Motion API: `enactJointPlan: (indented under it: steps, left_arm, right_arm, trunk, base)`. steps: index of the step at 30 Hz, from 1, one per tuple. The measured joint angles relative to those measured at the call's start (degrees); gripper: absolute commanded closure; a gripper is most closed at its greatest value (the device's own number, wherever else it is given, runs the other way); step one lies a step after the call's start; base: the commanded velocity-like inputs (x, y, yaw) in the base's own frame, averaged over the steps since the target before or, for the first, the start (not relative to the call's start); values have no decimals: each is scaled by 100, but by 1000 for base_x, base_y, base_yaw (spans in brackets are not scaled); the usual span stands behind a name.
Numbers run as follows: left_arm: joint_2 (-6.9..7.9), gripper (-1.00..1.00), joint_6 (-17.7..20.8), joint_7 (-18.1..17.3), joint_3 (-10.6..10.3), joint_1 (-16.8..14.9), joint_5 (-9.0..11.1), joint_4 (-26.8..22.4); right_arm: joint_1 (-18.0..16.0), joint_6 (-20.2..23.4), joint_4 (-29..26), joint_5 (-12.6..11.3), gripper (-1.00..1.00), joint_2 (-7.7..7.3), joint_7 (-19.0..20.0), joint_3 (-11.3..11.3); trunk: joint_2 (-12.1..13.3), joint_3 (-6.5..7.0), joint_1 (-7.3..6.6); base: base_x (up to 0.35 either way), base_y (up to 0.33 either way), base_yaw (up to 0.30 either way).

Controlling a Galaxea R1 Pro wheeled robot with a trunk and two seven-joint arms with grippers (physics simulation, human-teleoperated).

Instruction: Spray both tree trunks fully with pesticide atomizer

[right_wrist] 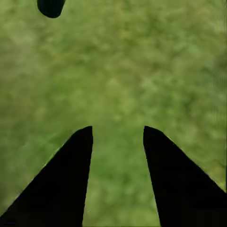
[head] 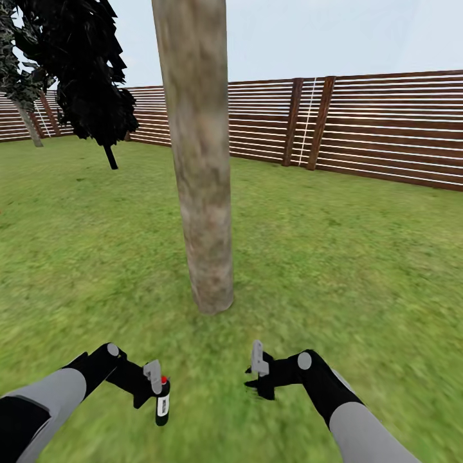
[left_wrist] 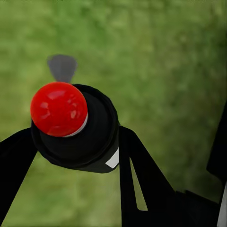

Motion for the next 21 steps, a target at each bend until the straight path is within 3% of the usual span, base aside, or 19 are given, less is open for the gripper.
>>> enactJointPlan:
  steps: [6,10,14,21]
  left_arm:
    - [-126,100,-24,-19,-34,52,-56,-3]
    - [-335,100,-57,-7,-15,63,-499,-4]
    - [-551,100,-69,23,1,63,-598,-4]
    - [-914,100,-96,851,-32,205,-611,0]
  right_arm:
    - [0,-2,1,5,100,286,3,9]
    - [-3,-10,1,1,100,393,3,9]
    - [-2,-12,1,0,100,476,3,9]
    - [-4,-10,1,0,100,504,3,9]
  trunk:
    - [0,0,0]
    - [0,0,0]
    - [0,0,0]
    - [0,0,0]
  base:
    - [0,0,0]
    - [0,0,0]
    - [0,0,0]
    - [0,0,0]
